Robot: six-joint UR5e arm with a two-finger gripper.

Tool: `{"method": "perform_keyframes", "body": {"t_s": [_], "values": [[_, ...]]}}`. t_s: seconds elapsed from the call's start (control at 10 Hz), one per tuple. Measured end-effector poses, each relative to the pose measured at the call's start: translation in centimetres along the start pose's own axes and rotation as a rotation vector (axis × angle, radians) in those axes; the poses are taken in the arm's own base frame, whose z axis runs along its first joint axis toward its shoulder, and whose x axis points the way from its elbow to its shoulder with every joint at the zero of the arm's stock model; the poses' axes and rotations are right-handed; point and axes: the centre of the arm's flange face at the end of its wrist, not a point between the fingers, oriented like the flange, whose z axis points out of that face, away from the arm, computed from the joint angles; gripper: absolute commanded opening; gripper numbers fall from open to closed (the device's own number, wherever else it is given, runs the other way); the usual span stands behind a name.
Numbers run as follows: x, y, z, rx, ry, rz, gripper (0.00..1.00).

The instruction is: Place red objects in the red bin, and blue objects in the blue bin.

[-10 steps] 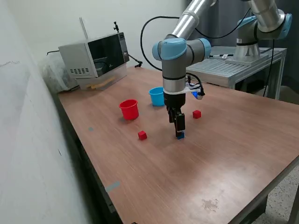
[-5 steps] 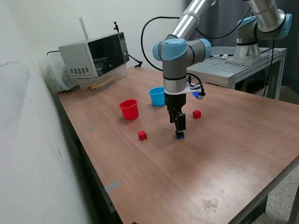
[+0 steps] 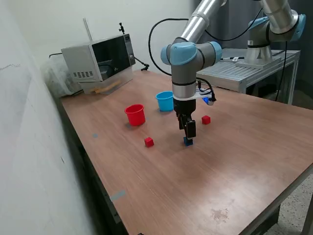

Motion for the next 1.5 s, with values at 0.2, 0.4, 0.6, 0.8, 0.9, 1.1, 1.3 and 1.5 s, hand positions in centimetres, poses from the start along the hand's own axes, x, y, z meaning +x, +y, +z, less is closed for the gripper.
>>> {"method": "perform_keyframes", "body": {"t_s": [0.2,0.4,0.6,0.8,0.9,1.1,1.3,1.5], "values": [[0.00,0.00,0.00,-0.002,0.001,-0.002,1.00],[0.00,0.01,-0.02,-0.002,0.002,-0.003,1.00],[0.00,-0.09,0.08,0.000,0.001,-0.004,0.00],[-0.03,-0.20,0.17,0.002,0.000,-0.005,0.00],[-0.04,-0.24,0.20,0.003,-0.001,-0.005,0.00],[-0.03,-0.27,0.19,0.003,0.001,-0.006,0.00],[-0.06,-0.33,0.22,0.003,0.002,-0.028,0.00],[-0.39,-0.77,-0.41,0.008,0.001,-0.093,0.00]]}}
